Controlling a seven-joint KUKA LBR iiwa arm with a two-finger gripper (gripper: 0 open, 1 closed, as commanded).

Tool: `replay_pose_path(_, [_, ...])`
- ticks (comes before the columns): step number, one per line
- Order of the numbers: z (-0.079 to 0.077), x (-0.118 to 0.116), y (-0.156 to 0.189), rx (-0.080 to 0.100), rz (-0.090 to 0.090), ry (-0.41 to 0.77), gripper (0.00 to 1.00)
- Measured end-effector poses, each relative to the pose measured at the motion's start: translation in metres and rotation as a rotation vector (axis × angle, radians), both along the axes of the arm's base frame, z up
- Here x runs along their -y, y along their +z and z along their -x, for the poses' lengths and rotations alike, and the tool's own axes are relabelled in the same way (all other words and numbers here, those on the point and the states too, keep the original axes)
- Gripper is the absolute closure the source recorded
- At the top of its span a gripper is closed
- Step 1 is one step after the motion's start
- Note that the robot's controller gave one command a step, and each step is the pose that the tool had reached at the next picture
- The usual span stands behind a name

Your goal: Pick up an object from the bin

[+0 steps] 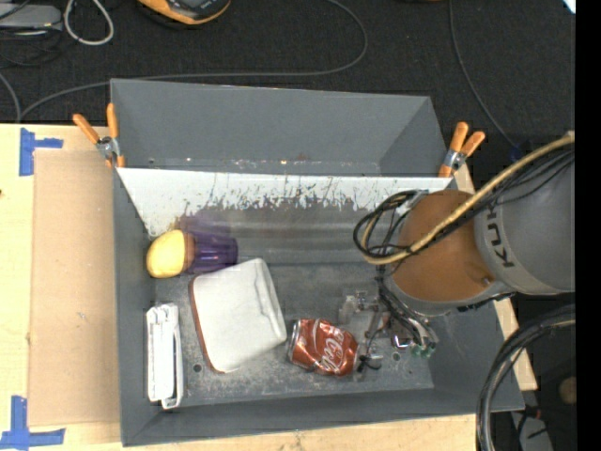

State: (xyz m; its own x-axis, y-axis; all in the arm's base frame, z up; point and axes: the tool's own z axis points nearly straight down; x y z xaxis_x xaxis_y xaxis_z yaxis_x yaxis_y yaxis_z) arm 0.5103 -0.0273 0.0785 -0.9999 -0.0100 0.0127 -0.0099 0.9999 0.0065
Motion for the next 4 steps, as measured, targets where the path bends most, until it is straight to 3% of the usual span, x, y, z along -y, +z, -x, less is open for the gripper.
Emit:
replay_pose_path(1, [-0.005,-0.015,-0.009,0.009,0.008,0.033,0.0])
replay_pose_path(2, [-0.005,-0.043,-0.009,0.001,0.003,0.032,1.0])
replay_pose_path(3, [-0.005,-0.044,-0.009,0.001,0.003,0.033,1.0])
replay_pose_path(4, [0.001,-0.067,-0.009,-0.004,0.005,0.037,1.0])
